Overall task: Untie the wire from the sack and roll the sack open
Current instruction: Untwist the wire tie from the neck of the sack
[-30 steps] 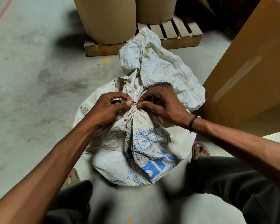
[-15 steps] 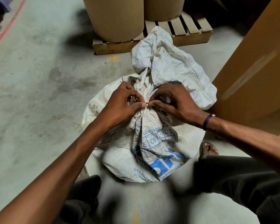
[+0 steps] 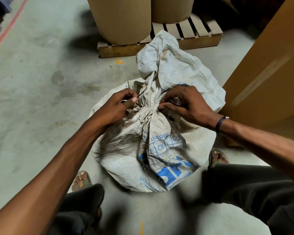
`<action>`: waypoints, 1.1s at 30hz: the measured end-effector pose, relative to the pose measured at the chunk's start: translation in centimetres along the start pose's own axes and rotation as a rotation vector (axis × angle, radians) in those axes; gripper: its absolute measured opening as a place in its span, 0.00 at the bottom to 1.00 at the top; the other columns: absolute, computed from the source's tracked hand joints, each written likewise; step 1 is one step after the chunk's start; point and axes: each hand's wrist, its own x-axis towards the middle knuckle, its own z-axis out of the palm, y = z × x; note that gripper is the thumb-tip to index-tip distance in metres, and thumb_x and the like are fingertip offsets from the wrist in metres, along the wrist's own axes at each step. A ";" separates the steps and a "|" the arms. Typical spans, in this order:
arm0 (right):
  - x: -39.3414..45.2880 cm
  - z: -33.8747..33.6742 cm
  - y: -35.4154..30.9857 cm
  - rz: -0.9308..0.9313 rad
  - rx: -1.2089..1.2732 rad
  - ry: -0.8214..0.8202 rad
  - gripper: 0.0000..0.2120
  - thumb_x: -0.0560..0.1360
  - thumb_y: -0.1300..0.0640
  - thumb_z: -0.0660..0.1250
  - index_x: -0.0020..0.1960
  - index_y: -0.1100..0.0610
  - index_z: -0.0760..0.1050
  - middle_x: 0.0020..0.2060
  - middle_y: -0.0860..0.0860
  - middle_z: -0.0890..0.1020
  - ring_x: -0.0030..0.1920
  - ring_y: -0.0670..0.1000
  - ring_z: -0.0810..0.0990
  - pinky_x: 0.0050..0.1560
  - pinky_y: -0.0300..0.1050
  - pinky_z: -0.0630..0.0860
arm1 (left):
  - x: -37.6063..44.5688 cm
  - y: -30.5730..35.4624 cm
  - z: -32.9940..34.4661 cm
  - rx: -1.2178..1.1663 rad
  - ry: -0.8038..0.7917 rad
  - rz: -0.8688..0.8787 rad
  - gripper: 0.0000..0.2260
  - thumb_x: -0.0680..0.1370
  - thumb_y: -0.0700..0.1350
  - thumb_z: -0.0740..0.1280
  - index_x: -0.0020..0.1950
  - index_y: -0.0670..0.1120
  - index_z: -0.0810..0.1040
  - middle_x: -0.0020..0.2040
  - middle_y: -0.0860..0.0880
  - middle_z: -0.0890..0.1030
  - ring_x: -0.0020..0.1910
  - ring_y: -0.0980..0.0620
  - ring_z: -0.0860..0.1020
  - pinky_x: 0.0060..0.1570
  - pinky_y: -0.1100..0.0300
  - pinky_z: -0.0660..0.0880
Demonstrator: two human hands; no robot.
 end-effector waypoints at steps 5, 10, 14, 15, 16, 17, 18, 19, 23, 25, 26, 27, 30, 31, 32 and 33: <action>-0.2 -0.4 -0.2 0.001 -0.018 -0.030 0.12 0.81 0.43 0.70 0.51 0.50 0.86 0.45 0.46 0.87 0.45 0.50 0.84 0.45 0.56 0.80 | 0.4 -0.8 1.3 0.100 0.209 -0.004 0.04 0.86 0.41 0.60 0.53 0.43 0.73 0.47 0.50 0.78 0.45 0.49 0.82 0.29 0.64 0.75; -0.9 -1.3 -1.1 0.051 0.024 0.007 0.11 0.81 0.45 0.72 0.52 0.52 0.87 0.45 0.46 0.88 0.42 0.40 0.84 0.42 0.42 0.78 | -0.3 -0.5 1.8 0.064 0.250 -0.027 0.02 0.84 0.40 0.63 0.57 0.43 0.73 0.50 0.45 0.80 0.40 0.50 0.83 0.27 0.67 0.74; -1.1 -2.5 -2.3 0.143 0.120 0.090 0.09 0.79 0.51 0.75 0.52 0.56 0.88 0.43 0.47 0.88 0.38 0.36 0.82 0.40 0.28 0.70 | -1.7 -0.6 1.7 0.108 0.251 -0.017 0.09 0.82 0.45 0.69 0.60 0.48 0.73 0.52 0.49 0.83 0.43 0.48 0.85 0.38 0.57 0.77; -1.2 -2.8 -2.8 0.165 0.150 0.125 0.08 0.79 0.53 0.75 0.51 0.57 0.88 0.43 0.47 0.88 0.38 0.37 0.82 0.40 0.28 0.70 | -2.2 -0.7 1.6 0.131 0.254 -0.003 0.10 0.81 0.47 0.70 0.60 0.51 0.72 0.54 0.50 0.84 0.44 0.48 0.86 0.40 0.55 0.78; -1.1 -3.1 -3.3 0.190 0.179 0.168 0.07 0.78 0.53 0.76 0.51 0.57 0.88 0.43 0.47 0.88 0.39 0.37 0.83 0.40 0.29 0.72 | -2.6 -0.5 1.5 0.148 0.255 0.011 0.13 0.80 0.48 0.71 0.61 0.53 0.71 0.56 0.51 0.83 0.45 0.49 0.86 0.43 0.54 0.78; -1.0 -3.4 -3.8 0.217 0.213 0.218 0.07 0.78 0.54 0.76 0.50 0.57 0.88 0.43 0.47 0.89 0.41 0.39 0.85 0.40 0.32 0.75 | -3.0 -0.5 1.4 0.154 0.252 0.017 0.16 0.79 0.50 0.72 0.64 0.54 0.70 0.57 0.52 0.83 0.46 0.50 0.85 0.44 0.54 0.79; -0.9 -3.7 -4.4 0.238 0.244 0.268 0.06 0.77 0.54 0.77 0.50 0.57 0.88 0.43 0.47 0.89 0.42 0.41 0.86 0.39 0.37 0.78 | -3.5 -0.2 1.4 0.151 0.250 0.030 0.20 0.79 0.50 0.73 0.66 0.53 0.70 0.58 0.52 0.83 0.48 0.51 0.85 0.44 0.55 0.79; -0.8 -3.9 -5.2 0.250 0.269 0.306 0.06 0.77 0.55 0.77 0.50 0.58 0.88 0.43 0.47 0.89 0.43 0.43 0.87 0.40 0.42 0.81 | -4.0 0.0 1.4 0.150 0.246 0.046 0.21 0.78 0.51 0.74 0.67 0.52 0.71 0.58 0.53 0.83 0.50 0.52 0.84 0.45 0.55 0.79; -1.4 -4.2 -8.8 0.238 0.322 0.384 0.06 0.77 0.55 0.77 0.49 0.58 0.88 0.44 0.48 0.89 0.45 0.48 0.87 0.43 0.52 0.82 | -6.4 1.5 2.7 0.139 0.256 0.140 0.16 0.77 0.49 0.76 0.63 0.53 0.78 0.58 0.57 0.84 0.50 0.56 0.84 0.52 0.53 0.81; -2.6 -4.1 -10.6 0.235 0.351 0.429 0.05 0.77 0.55 0.76 0.49 0.57 0.88 0.44 0.47 0.89 0.46 0.47 0.87 0.44 0.52 0.82 | -7.9 2.0 3.8 0.100 0.249 0.173 0.16 0.76 0.48 0.76 0.62 0.53 0.80 0.59 0.57 0.84 0.50 0.56 0.84 0.50 0.53 0.82; -3.4 -4.2 -11.5 0.237 0.369 0.456 0.05 0.78 0.56 0.76 0.49 0.57 0.88 0.44 0.47 0.89 0.46 0.47 0.87 0.45 0.52 0.83 | -8.7 2.2 4.5 0.103 0.245 0.196 0.17 0.75 0.48 0.77 0.63 0.53 0.81 0.59 0.58 0.84 0.51 0.57 0.84 0.47 0.55 0.81; -4.2 -4.2 -12.1 0.243 0.392 0.482 0.05 0.78 0.56 0.76 0.50 0.58 0.88 0.45 0.48 0.89 0.47 0.47 0.88 0.47 0.53 0.83 | -9.3 2.3 5.1 0.120 0.243 0.220 0.18 0.75 0.49 0.77 0.64 0.54 0.81 0.60 0.58 0.83 0.50 0.57 0.83 0.45 0.60 0.79; -6.8 -4.4 -14.0 0.276 0.506 0.544 0.05 0.78 0.57 0.76 0.52 0.57 0.87 0.46 0.50 0.89 0.49 0.51 0.88 0.53 0.54 0.85 | -11.6 2.5 6.7 0.162 0.232 0.278 0.20 0.75 0.51 0.77 0.66 0.55 0.79 0.63 0.58 0.82 0.50 0.58 0.82 0.41 0.69 0.72; -7.6 -4.4 -14.5 0.289 0.550 0.563 0.04 0.77 0.58 0.77 0.52 0.56 0.87 0.46 0.51 0.89 0.49 0.51 0.88 0.55 0.53 0.85 | -12.3 2.5 7.1 0.158 0.233 0.286 0.19 0.75 0.51 0.77 0.66 0.56 0.80 0.63 0.58 0.82 0.50 0.57 0.83 0.40 0.69 0.72; -8.3 -4.3 -14.9 0.305 0.592 0.583 0.04 0.77 0.59 0.77 0.52 0.57 0.87 0.46 0.52 0.90 0.49 0.51 0.88 0.56 0.52 0.85 | -12.8 2.5 7.4 0.152 0.239 0.286 0.17 0.76 0.50 0.77 0.64 0.55 0.81 0.61 0.57 0.83 0.50 0.57 0.83 0.40 0.67 0.74; -9.1 -4.3 -15.3 0.319 0.622 0.599 0.05 0.77 0.60 0.77 0.52 0.58 0.87 0.47 0.53 0.90 0.49 0.51 0.88 0.56 0.50 0.85 | -13.4 2.4 7.7 0.146 0.248 0.281 0.14 0.77 0.49 0.76 0.61 0.53 0.83 0.58 0.57 0.84 0.49 0.57 0.83 0.41 0.65 0.75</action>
